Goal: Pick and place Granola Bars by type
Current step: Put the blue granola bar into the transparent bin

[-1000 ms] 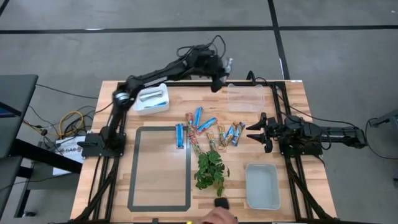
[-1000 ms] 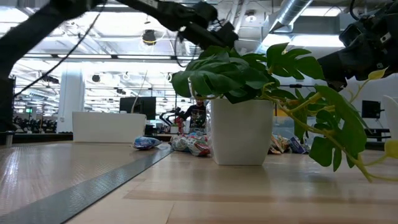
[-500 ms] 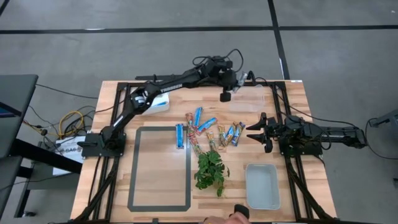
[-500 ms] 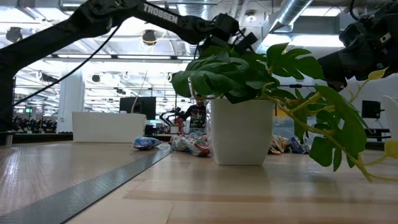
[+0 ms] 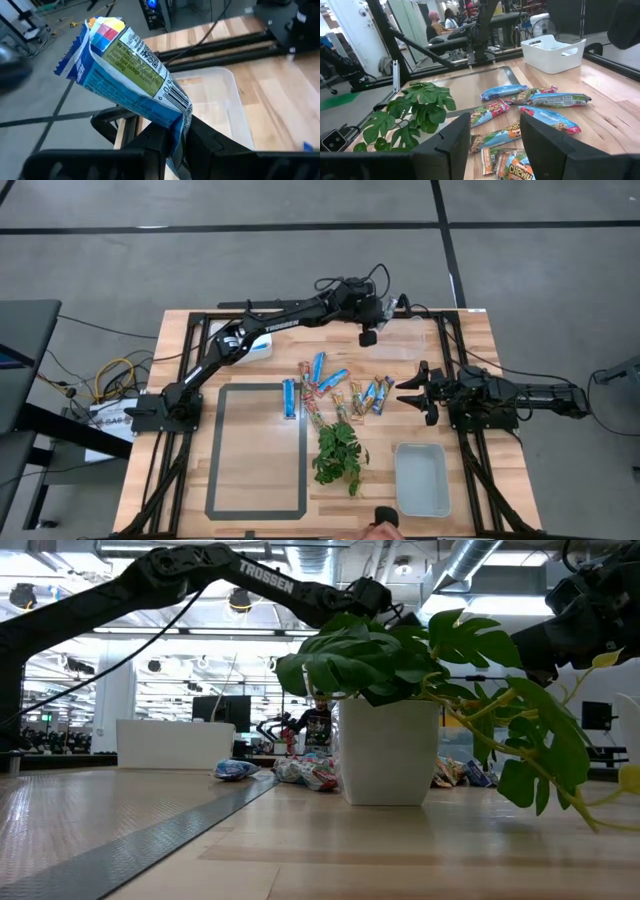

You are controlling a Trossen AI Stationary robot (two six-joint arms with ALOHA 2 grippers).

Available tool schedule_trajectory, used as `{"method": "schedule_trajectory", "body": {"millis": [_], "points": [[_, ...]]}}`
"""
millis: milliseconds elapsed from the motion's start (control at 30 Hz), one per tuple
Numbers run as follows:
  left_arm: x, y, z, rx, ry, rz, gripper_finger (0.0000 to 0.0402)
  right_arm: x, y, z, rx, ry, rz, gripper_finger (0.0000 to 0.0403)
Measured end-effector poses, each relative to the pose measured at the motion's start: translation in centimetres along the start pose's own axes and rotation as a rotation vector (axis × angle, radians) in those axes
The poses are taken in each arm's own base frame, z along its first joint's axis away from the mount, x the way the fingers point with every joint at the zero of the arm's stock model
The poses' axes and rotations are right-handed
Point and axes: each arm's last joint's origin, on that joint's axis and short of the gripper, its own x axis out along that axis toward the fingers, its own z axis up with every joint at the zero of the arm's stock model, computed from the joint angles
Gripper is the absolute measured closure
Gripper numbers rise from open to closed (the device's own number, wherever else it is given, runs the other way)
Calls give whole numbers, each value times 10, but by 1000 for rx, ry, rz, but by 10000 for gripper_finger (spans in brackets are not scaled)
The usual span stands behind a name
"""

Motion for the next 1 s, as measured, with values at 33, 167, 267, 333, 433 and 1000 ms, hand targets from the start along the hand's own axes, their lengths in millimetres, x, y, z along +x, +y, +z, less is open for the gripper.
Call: {"method": "schedule_trajectory", "body": {"millis": [33,167,267,333,433,1000], "points": [[0,0,0,-7,2,3,356,0,0,0,0,0,0,239],[0,-1,-1,-18,6,-6,337,0,0,0,0,0,0,237],[0,-2,0,-36,-13,-48,303,0,0,0,0,0,0,237],[0,-2,0,-36,-18,-56,275,0,0,0,0,0,0,238],[0,-2,1,-27,-9,-27,233,0,0,0,0,0,0,238],[-26,0,17,-113,92,-1,186,0,0,0,0,0,0,238]]}}
